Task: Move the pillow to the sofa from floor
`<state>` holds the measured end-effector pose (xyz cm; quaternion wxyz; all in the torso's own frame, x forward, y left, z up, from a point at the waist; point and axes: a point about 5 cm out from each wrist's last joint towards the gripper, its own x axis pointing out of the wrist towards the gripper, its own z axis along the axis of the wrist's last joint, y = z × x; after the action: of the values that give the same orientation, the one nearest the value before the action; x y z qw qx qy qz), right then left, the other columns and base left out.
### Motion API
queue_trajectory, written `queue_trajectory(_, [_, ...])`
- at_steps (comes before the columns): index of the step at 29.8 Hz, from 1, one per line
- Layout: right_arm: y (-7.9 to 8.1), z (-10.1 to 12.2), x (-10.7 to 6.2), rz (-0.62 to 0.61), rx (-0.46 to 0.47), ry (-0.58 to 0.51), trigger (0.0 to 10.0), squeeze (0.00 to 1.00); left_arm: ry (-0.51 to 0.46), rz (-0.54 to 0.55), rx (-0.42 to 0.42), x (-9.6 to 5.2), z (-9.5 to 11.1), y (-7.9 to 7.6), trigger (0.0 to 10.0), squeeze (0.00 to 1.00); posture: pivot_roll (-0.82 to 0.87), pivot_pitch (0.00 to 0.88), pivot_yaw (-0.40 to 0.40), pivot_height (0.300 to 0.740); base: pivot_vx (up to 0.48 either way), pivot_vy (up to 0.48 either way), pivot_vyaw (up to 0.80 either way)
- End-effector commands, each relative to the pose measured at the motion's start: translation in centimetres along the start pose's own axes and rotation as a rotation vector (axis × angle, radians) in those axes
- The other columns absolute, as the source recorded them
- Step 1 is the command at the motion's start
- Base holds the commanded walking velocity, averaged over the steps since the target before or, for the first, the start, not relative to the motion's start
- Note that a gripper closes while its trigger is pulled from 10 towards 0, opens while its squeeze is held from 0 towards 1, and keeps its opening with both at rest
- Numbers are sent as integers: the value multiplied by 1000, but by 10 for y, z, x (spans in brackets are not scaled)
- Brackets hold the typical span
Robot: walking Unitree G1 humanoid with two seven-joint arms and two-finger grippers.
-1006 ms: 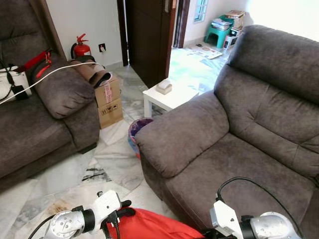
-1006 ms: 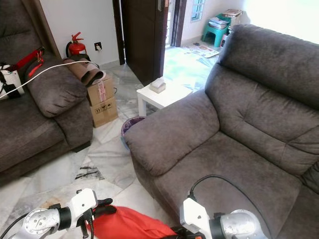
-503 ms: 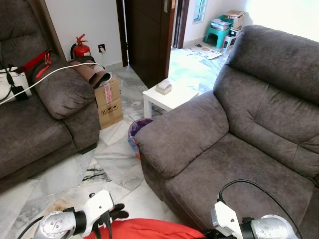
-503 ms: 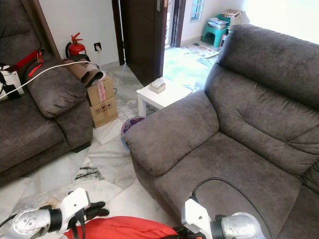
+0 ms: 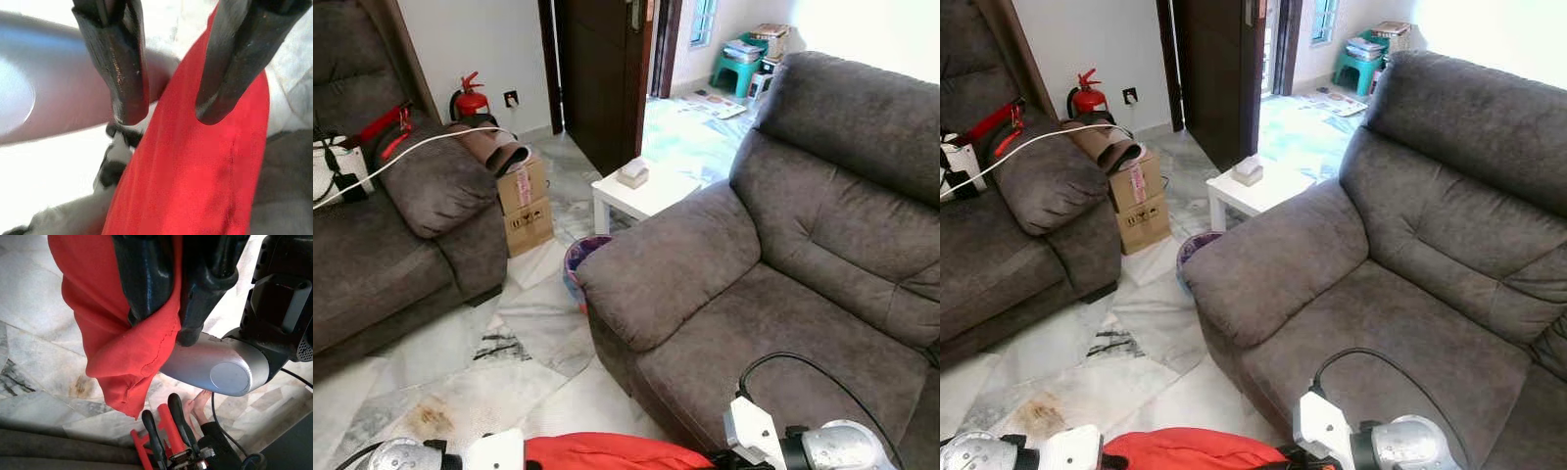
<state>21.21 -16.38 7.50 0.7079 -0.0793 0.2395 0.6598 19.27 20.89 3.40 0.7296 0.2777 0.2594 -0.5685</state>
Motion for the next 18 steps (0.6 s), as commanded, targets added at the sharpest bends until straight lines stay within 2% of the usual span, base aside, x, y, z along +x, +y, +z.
queue_trajectory(1, [-2, 17, 0, 16, -83, -58, 10000, 0, 57, 14, 36, 0, -9, 0, 10000, 1000, 77, 59, 0, 740, 0, 0, 0])
queue_trajectory(3, [-2, 18, 0, 18, -83, -60, 10000, 0, 94, 47, 49, 1, -18, 1, 10000, 1000, 75, 62, -1, 740, 0, 0, 0])
queue_trajectory(7, [-1, 17, 0, 22, -82, -58, 10000, 0, 89, 109, 47, 4, -22, 4, 10000, 1000, 73, 72, -5, 740, 0, 0, 0])
queue_trajectory(18, [0, 19, -3, 26, -84, -54, 10000, 0, 108, 144, 46, 16, -40, -1, 10000, 1000, 63, 89, -12, 740, 0, 0, 0])
